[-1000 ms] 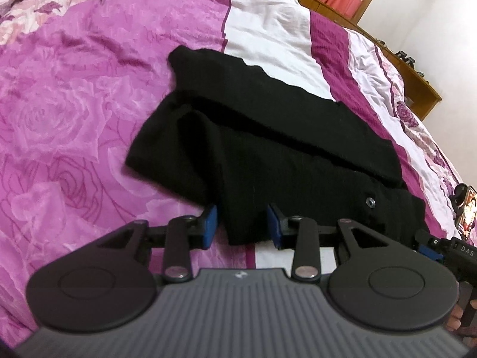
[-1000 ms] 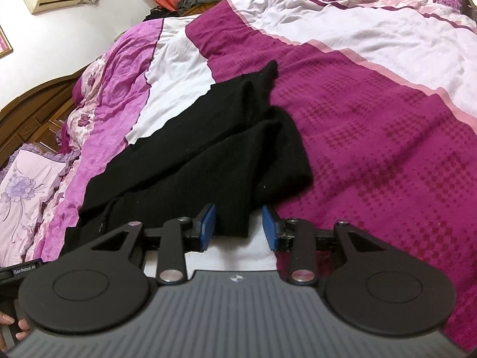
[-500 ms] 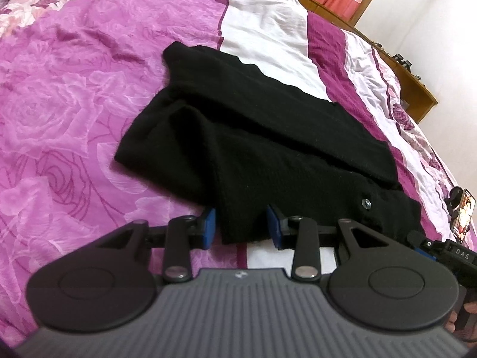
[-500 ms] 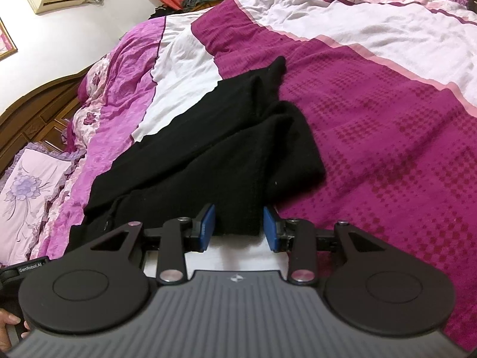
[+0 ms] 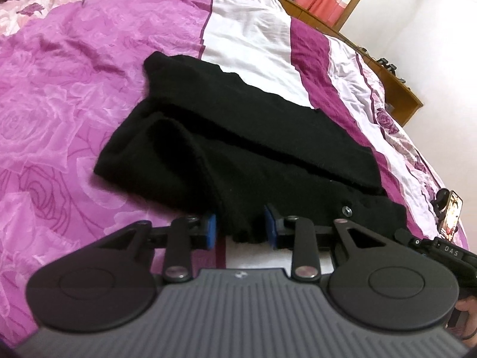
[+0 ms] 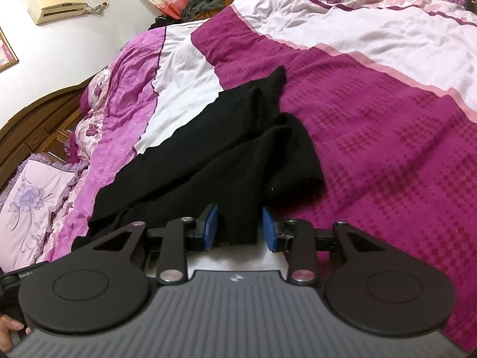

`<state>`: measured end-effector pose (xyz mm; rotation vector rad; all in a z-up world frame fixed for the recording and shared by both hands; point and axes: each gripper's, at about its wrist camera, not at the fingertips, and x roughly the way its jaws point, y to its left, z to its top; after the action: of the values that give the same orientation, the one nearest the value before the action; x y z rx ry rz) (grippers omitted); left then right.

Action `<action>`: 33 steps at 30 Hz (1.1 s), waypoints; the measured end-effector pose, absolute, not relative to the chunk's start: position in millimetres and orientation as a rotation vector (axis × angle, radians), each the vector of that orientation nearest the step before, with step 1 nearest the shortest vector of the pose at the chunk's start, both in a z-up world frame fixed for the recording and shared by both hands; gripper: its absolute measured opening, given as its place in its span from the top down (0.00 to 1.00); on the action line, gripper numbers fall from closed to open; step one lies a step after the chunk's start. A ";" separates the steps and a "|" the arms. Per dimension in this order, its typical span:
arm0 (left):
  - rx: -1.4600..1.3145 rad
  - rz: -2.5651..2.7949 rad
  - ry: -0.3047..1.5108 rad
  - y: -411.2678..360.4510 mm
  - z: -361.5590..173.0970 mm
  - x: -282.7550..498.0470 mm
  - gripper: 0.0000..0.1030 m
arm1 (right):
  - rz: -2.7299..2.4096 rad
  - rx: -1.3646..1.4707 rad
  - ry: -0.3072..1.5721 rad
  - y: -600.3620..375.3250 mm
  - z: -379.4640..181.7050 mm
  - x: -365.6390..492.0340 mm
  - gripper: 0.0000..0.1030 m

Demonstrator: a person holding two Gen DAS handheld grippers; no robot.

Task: Fold small clothes
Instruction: 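Open both tools and move them to the new folded edge, then close both tools on the folded edge of the black cardigan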

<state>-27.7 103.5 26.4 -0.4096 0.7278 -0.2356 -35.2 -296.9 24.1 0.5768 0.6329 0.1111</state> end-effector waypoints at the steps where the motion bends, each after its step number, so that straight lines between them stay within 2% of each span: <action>1: -0.417 -0.234 0.733 103.8 25.6 -25.4 0.68 | 0.109 0.585 0.641 -297.5 23.7 -33.6 0.60; 6: -0.456 -0.227 0.750 106.3 23.1 -21.4 0.68 | 0.120 0.636 0.672 -296.9 22.5 -33.4 0.61; 10: -0.435 -0.228 0.734 102.7 28.7 -23.7 0.68 | 0.136 0.638 0.643 -292.3 29.9 -40.0 0.69; 12: -0.428 -0.233 0.724 101.2 31.6 -24.3 0.72 | 0.143 0.639 0.627 -291.0 34.8 -41.9 0.70; 33: -0.448 -0.214 0.743 96.0 24.5 -1.8 0.72 | 0.136 0.750 0.671 -297.6 13.0 -18.7 0.69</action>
<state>-1.8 96.0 24.5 -0.4476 0.7431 -0.2135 -18.7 -297.6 13.0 0.7501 0.6714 0.1361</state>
